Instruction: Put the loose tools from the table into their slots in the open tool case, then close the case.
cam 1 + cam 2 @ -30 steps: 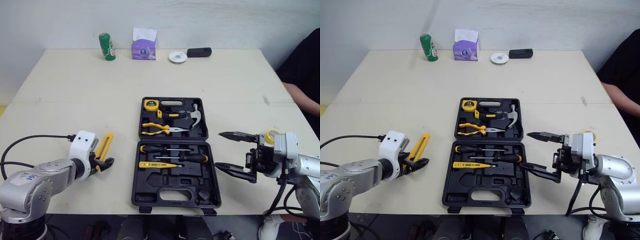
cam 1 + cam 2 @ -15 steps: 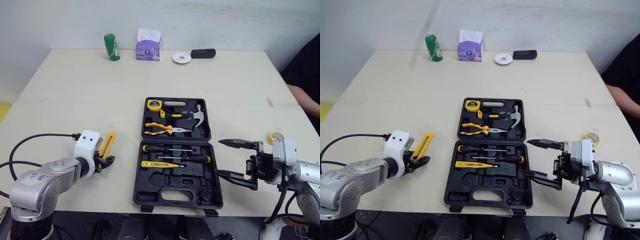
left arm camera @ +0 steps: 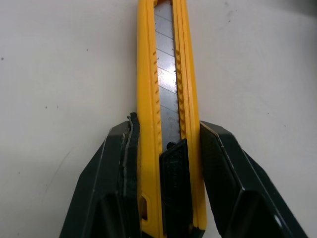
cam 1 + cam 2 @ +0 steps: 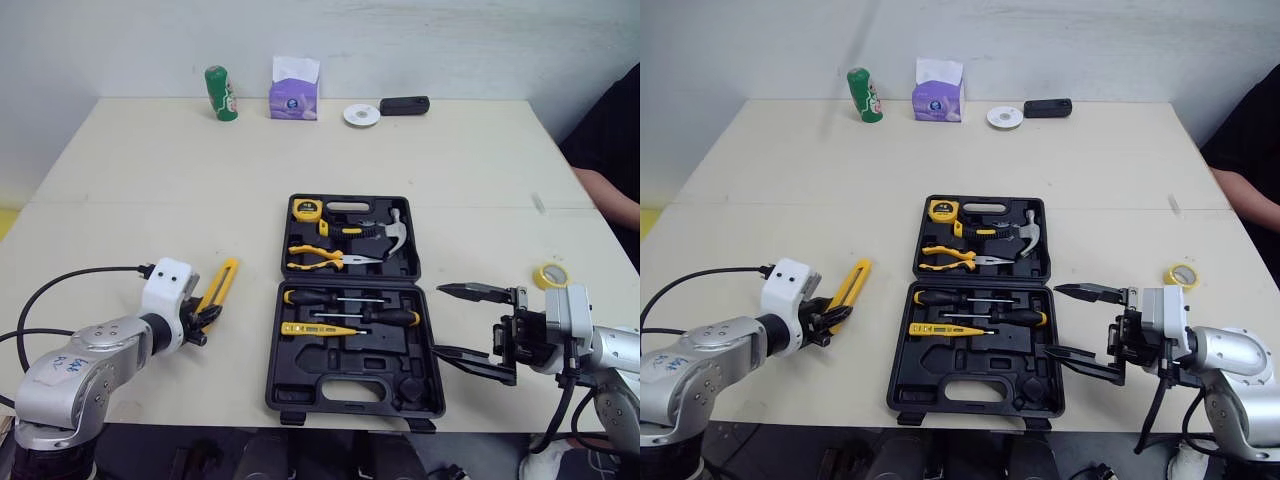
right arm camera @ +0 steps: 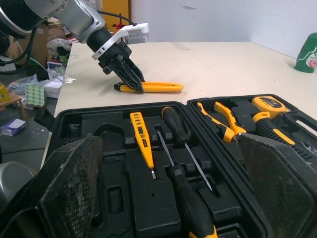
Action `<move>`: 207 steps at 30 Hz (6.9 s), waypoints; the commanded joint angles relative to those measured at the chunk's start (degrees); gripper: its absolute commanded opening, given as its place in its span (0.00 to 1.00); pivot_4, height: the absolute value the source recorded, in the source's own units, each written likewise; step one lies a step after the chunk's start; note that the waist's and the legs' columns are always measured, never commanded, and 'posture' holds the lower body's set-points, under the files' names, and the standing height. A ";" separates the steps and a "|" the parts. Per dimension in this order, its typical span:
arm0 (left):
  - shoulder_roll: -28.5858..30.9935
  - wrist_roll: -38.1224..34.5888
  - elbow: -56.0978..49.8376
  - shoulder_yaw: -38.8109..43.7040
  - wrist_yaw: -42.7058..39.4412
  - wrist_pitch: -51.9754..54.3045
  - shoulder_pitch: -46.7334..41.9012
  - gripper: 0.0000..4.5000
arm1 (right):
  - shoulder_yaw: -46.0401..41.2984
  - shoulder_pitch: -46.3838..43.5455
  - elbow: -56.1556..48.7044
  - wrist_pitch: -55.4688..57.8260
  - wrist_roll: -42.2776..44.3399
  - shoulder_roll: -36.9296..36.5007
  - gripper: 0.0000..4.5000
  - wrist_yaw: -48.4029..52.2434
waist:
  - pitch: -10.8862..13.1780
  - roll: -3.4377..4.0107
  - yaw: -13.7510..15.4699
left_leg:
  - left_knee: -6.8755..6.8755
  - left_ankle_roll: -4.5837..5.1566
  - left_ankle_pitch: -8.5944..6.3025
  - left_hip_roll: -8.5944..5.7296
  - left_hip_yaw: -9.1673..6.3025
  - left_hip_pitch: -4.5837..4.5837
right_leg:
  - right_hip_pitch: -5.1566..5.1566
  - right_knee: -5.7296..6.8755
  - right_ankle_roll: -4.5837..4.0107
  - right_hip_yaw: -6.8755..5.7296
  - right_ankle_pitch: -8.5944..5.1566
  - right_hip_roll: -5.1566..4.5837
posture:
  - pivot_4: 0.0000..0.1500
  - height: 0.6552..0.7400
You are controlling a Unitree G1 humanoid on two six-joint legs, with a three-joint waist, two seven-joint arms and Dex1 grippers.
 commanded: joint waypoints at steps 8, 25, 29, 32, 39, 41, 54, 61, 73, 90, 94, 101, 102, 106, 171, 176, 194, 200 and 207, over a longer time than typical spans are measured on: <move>11.55 3.73 5.66 -2.25 -29.14 -39.78 0.39 0.28 | -2.72 1.57 -1.33 -1.47 -1.99 -1.98 1.00 0.13 | 0.03 0.00 -0.10 | -0.06 0.01 -0.04 0.02 0.01 -0.06 | -0.04 -0.16 -0.04 -0.05 -0.02 0.00 | 1.00 1.00; 7.30 -6.18 3.74 -27.28 -47.93 -30.60 -24.17 0.28 | -14.38 12.60 -14.61 7.08 -0.61 -4.92 1.00 -7.35 | 0.10 -0.11 -0.13 | 0.21 0.24 -0.01 0.02 0.05 -0.18 | 0.07 -0.18 0.14 -0.06 0.08 0.20 | 1.00 1.00; 6.50 -0.90 5.42 -34.35 -49.43 -31.82 -27.67 0.28 | -18.77 18.93 -17.83 7.19 0.41 -3.29 1.00 -6.99 | 0.12 -0.14 0.15 | 0.20 0.22 0.01 0.02 0.02 -0.16 | 0.08 -0.13 0.14 -0.04 0.08 0.23 | 1.00 1.00; 4.97 0.37 6.18 -36.82 -47.09 -28.04 -28.74 0.28 | -21.02 23.10 -20.19 7.35 1.04 -1.89 1.00 -7.36 | 0.12 -0.16 0.19 | 0.18 0.23 0.00 0.02 0.00 -0.18 | 0.08 -0.18 0.14 -0.02 0.08 0.26 | 1.00 1.00; 4.82 3.09 3.89 -41.35 -44.37 -20.93 -28.98 0.28 | -23.64 29.88 -24.22 6.70 1.38 1.21 1.00 -8.18 | 0.14 -0.18 -0.02 | 0.19 0.21 0.01 0.06 -0.03 -0.15 | 0.09 -0.13 0.13 0.01 0.07 0.28 | 1.00 1.00; 4.35 3.43 3.57 -42.48 -43.82 -19.39 -29.30 0.28 | -23.95 30.84 -24.57 6.45 1.38 1.65 1.00 -8.11 | 0.14 -0.18 0.02 | 0.20 0.22 0.01 0.06 -0.02 -0.16 | 0.09 -0.13 0.12 0.03 0.07 0.27 | 1.00 1.00; 4.15 12.15 5.23 -46.03 -40.79 -24.27 -27.05 0.28 | -23.29 32.24 -22.87 3.36 0.07 2.98 1.00 -7.00 | 0.14 -0.19 0.05 | 0.21 0.23 0.01 0.06 -0.06 -0.16 | 0.09 -0.13 0.11 0.03 0.06 0.23 | 1.00 1.00; 6.07 13.58 2.90 -46.71 -40.46 -21.86 -26.79 0.28 | -22.33 30.44 -20.71 2.87 0.12 1.83 1.00 -5.10 | 0.14 -0.18 -0.02 | 0.20 0.24 0.01 0.06 -0.06 -0.15 | 0.09 -0.12 0.09 0.03 0.05 0.23 | 1.00 1.00; 4.31 14.20 2.55 -46.34 -38.12 -21.49 -25.83 0.39 | -19.22 25.14 -18.79 4.06 -1.18 -0.10 1.00 -6.08 | 0.13 -0.18 0.04 | 0.22 0.24 0.02 0.06 -0.06 -0.09 | 0.11 -0.04 0.07 0.02 0.04 0.23 | 1.00 1.00; 0.02 10.33 8.44 -38.33 -44.40 -40.01 -23.43 0.95 | -17.77 22.16 -16.88 4.95 -2.15 -0.94 1.00 -6.75 | 0.13 -0.18 0.02 | 0.35 0.25 0.02 0.05 -0.05 -0.10 | 0.15 0.00 0.07 0.00 0.04 0.23 | 1.00 1.00; -2.55 9.02 11.54 -36.00 -46.07 -45.68 -21.63 0.95 | -18.19 22.89 -17.30 5.30 -2.00 -0.80 1.00 -6.90 | 0.14 -0.18 0.01 | 0.39 0.26 0.02 0.05 -0.05 -0.10 | 0.16 0.01 0.07 -0.01 0.05 0.23 | 1.00 1.00; -3.82 6.51 13.09 -36.08 -53.26 -53.76 -18.17 0.45 | -19.98 25.45 -18.00 5.68 -1.28 -0.99 1.00 -6.52 | 0.13 -0.18 -0.02 | 0.43 0.28 0.00 0.06 -0.05 -0.10 | 0.19 0.02 0.08 -0.02 0.05 0.22 | 1.00 1.00; -3.52 6.81 13.07 -36.63 -54.26 -54.59 -17.51 0.34 | -20.06 25.73 -18.17 5.71 -1.25 -0.93 1.00 -6.52 | 0.13 -0.18 -0.07 | 0.43 0.28 0.00 0.06 -0.05 -0.10 | 0.19 0.02 0.08 -0.02 0.05 0.22 | 1.00 1.00; -2.69 11.78 13.83 -39.94 -55.89 -59.04 -16.14 0.01 | -20.11 27.05 -19.28 5.97 -1.05 -0.49 1.00 -6.90 | 0.13 -0.17 -0.04 | 0.42 0.28 0.00 0.06 -0.05 -0.07 | 0.20 0.02 0.08 -0.01 0.05 0.22 | 1.00 1.00; -2.42 24.73 28.27 -45.63 -49.50 -47.21 -15.79 0.01 | -16.82 29.46 -14.00 -1.21 -4.37 3.73 1.00 -5.40 | -0.67 0.17 -0.12 | 0.21 0.59 -0.30 0.10 -0.22 0.52 | 0.86 -0.29 0.06 -0.15 0.04 0.13 | 1.00 1.00; -3.76 23.40 27.85 -45.04 -49.98 -49.83 -15.70 0.01 | -15.87 28.27 -12.30 -2.67 -5.52 4.30 1.00 -6.06 | -0.83 0.36 -0.11 | 0.14 0.60 -0.31 0.10 -0.22 0.58 | 0.88 -0.30 0.03 -0.14 0.02 0.12 | 1.00 1.00; -2.32 0.85 19.88 -24.03 -55.24 -46.46 -20.57 0.01 | -20.87 22.82 1.72 -11.09 -8.97 4.35 1.00 -7.74 | -0.32 0.33 -0.11 | 0.18 0.37 -0.14 0.08 -0.26 0.26 | 0.66 -0.32 0.03 -0.28 0.02 0.08 | 1.00 1.00; 4.60 2.88 25.75 -10.52 -50.12 -49.87 -13.19 0.43 | -29.28 24.28 16.13 -19.79 -11.79 6.24 1.00 -10.66 | -0.30 0.32 -0.13 | 0.18 0.35 -0.14 0.04 -0.25 0.27 | 0.73 -0.38 0.05 -0.31 0.03 0.08 | 1.00 1.00; 9.25 7.31 42.22 4.27 -43.25 -58.79 -2.46 0.98 | -34.29 19.17 31.77 -26.13 -14.52 8.26 1.00 -21.43 | -0.15 0.18 -0.52 | 0.06 0.53 -0.27 0.07 -0.23 0.31 | 0.60 -0.32 0.05 -0.25 0.03 0.06 | 1.00 1.00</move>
